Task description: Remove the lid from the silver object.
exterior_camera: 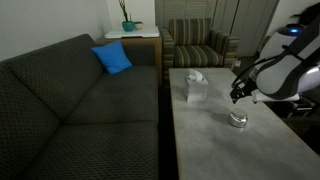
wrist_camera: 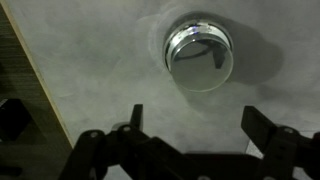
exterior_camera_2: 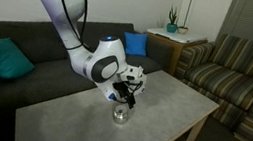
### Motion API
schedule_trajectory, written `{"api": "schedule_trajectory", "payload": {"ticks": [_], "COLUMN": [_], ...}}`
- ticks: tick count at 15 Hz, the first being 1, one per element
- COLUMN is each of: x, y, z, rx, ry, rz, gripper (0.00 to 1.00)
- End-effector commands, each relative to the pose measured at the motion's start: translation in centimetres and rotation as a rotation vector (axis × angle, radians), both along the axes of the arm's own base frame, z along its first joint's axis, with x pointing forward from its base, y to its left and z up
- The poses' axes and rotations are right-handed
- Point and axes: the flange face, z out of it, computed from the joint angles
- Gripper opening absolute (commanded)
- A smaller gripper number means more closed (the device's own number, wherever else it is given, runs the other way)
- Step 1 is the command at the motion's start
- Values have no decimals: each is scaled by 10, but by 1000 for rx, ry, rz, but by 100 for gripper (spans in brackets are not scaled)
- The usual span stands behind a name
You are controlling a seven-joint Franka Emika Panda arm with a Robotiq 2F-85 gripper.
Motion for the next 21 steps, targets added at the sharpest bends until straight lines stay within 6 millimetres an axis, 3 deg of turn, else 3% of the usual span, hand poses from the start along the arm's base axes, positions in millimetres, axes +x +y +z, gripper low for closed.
{"api": "schedule_trajectory", "payload": {"ticks": [1,5,9,12,13,15,21], "x": [19,32,40,28,17,13,21], "y": [-19,-29,-17,5,10,14,7], "z": [3,-6,-24,-47,-41,-51,-48], "rx": [100,168,164,158,159,150,86], "ry": [138,301,444,564,583,570,471], "rz": [49,58,52,72,74,58,-18], "gripper": [100,100,100,100,100,100,100]}}
